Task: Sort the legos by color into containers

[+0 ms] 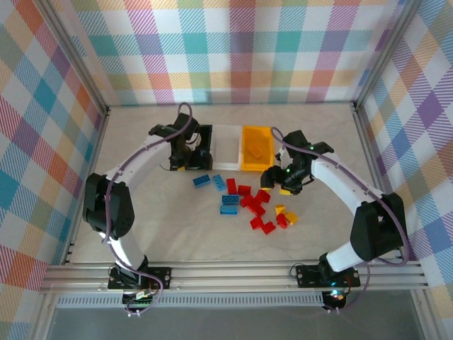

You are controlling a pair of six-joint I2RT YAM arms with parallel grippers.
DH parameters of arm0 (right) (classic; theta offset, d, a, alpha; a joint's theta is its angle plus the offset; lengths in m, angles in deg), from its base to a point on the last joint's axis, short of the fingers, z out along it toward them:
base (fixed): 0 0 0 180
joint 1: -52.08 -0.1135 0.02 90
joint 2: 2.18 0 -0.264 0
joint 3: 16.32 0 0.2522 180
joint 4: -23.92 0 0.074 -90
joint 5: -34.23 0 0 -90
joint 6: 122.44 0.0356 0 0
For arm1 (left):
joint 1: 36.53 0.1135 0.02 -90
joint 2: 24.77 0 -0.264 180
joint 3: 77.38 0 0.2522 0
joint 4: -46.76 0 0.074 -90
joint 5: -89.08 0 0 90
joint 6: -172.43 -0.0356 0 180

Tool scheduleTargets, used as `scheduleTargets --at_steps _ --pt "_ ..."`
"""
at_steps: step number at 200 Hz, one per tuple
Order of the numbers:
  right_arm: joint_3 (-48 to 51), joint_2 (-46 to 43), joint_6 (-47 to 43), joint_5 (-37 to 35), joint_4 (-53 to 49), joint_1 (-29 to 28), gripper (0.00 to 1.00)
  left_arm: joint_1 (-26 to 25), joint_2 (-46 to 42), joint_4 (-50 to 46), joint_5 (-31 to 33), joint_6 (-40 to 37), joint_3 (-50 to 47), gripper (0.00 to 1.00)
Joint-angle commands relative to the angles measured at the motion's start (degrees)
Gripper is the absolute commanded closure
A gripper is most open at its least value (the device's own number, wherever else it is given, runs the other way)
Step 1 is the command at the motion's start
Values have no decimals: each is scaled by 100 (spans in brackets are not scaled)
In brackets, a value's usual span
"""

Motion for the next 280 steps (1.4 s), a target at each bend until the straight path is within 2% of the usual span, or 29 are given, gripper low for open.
scheduleTargets --at_steps 1,47,103,154,222,280 --pt "14 -273 95 140 38 -52 29 15 107 637 -466 -449 -542 8" --pt "-29 -503 82 17 -190 -48 29 12 556 1240 -667 -879 -645 4" --pt "-274 -462 -99 -133 -529 -46 28 28 1168 1290 -332 -1255 -305 3" --pt "-356 -271 -38 -117 -511 -51 28 37 1390 1291 -337 -1346 -237 4" --pt "-549 -9 85 -7 -389 -48 29 -33 997 1525 -81 -1279 -1044 18" --pt "-434 -67 95 -18 -370 -48 29 -103 959 1555 295 -1154 -1258 28"
